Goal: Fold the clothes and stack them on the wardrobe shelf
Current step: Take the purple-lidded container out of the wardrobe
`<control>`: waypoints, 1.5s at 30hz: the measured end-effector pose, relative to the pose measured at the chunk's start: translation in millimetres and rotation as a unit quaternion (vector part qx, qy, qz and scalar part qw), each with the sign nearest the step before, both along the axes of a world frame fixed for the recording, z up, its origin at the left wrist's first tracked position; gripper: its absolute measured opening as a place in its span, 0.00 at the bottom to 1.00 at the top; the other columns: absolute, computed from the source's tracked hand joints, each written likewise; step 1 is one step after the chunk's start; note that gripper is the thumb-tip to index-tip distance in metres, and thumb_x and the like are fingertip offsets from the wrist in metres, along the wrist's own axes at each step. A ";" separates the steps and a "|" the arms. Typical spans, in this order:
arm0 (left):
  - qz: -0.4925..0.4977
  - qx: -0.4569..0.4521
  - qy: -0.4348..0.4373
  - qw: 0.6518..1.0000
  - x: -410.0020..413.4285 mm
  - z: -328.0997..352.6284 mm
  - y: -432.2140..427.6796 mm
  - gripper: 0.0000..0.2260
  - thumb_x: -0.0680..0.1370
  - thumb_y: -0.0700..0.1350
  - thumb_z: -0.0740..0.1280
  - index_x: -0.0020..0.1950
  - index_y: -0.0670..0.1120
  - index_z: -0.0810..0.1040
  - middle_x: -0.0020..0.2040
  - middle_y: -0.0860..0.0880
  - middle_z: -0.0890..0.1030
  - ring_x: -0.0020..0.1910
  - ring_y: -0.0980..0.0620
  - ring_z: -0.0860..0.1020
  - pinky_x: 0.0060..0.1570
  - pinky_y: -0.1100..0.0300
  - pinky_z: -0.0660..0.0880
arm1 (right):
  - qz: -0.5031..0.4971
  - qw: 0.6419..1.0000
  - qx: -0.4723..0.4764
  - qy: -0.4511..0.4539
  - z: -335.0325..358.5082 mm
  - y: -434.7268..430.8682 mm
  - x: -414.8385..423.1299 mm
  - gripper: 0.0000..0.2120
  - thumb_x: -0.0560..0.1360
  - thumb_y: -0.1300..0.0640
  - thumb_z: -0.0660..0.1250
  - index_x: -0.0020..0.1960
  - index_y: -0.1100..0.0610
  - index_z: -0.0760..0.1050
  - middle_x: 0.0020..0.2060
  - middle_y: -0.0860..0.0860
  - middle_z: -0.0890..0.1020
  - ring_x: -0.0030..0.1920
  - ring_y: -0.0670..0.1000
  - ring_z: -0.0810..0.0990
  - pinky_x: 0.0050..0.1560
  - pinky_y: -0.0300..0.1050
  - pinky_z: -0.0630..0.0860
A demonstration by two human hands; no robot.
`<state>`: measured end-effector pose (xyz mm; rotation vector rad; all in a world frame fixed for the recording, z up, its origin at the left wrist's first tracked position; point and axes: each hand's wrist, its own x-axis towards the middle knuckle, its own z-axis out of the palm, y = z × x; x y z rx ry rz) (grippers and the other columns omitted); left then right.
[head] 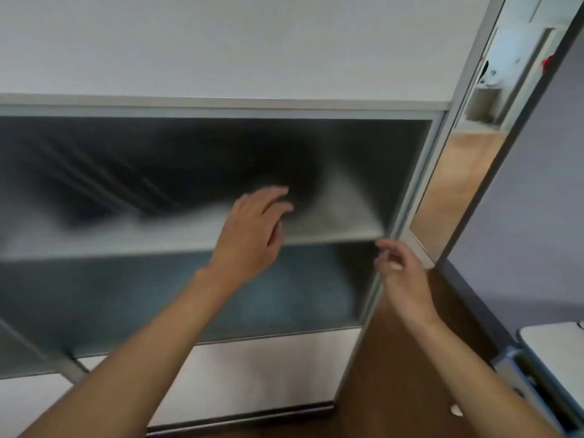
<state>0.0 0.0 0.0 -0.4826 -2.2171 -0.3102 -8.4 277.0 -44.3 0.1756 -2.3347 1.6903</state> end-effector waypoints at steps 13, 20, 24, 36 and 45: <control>0.190 -0.208 0.115 0.953 -118.2 -20.9 17.1 0.32 0.79 0.54 0.59 0.82 0.52 0.51 0.83 0.49 0.46 0.81 0.46 0.46 0.77 0.41 0.40 | -0.138 0.981 -0.139 -0.006 13.3 7.5 -140.7 0.37 0.76 0.65 0.66 0.79 0.53 0.53 0.76 0.54 0.64 0.75 0.56 0.63 0.75 0.57 0.64; 0.158 -0.215 0.110 0.958 -118.1 -18.0 12.9 0.33 0.79 0.52 0.59 0.82 0.51 0.49 0.83 0.49 0.41 0.81 0.46 0.40 0.77 0.42 0.36 | -0.212 0.959 -0.190 -0.009 13.3 -8.1 -138.2 0.30 0.76 0.66 0.65 0.75 0.55 0.61 0.70 0.55 0.72 0.70 0.56 0.70 0.70 0.45 0.68; 0.133 -0.233 0.130 0.955 -113.0 -18.0 -8.6 0.32 0.80 0.50 0.58 0.82 0.50 0.52 0.82 0.48 0.46 0.81 0.45 0.43 0.77 0.41 0.40 | -0.222 0.954 -0.202 0.009 10.9 -19.1 -135.3 0.28 0.77 0.68 0.63 0.75 0.57 0.62 0.70 0.53 0.70 0.72 0.53 0.67 0.67 0.34 0.63; 0.170 -0.251 0.087 0.949 -68.0 -22.4 -121.6 0.33 0.79 0.50 0.56 0.82 0.51 0.47 0.83 0.48 0.41 0.81 0.45 0.40 0.77 0.42 0.35 | -0.149 0.965 -0.214 0.024 -0.5 -127.3 -86.9 0.32 0.76 0.73 0.61 0.77 0.59 0.57 0.74 0.55 0.66 0.75 0.50 0.64 0.72 0.35 0.64; 0.290 -0.152 -0.035 0.944 -6.3 -25.1 -187.1 0.44 0.71 0.46 0.69 0.82 0.47 0.49 0.82 0.46 0.42 0.80 0.42 0.38 0.75 0.36 0.44 | -0.039 0.987 -0.155 0.015 -0.5 -216.9 -43.4 0.35 0.72 0.75 0.60 0.76 0.59 0.58 0.72 0.55 0.69 0.72 0.52 0.68 0.75 0.45 0.64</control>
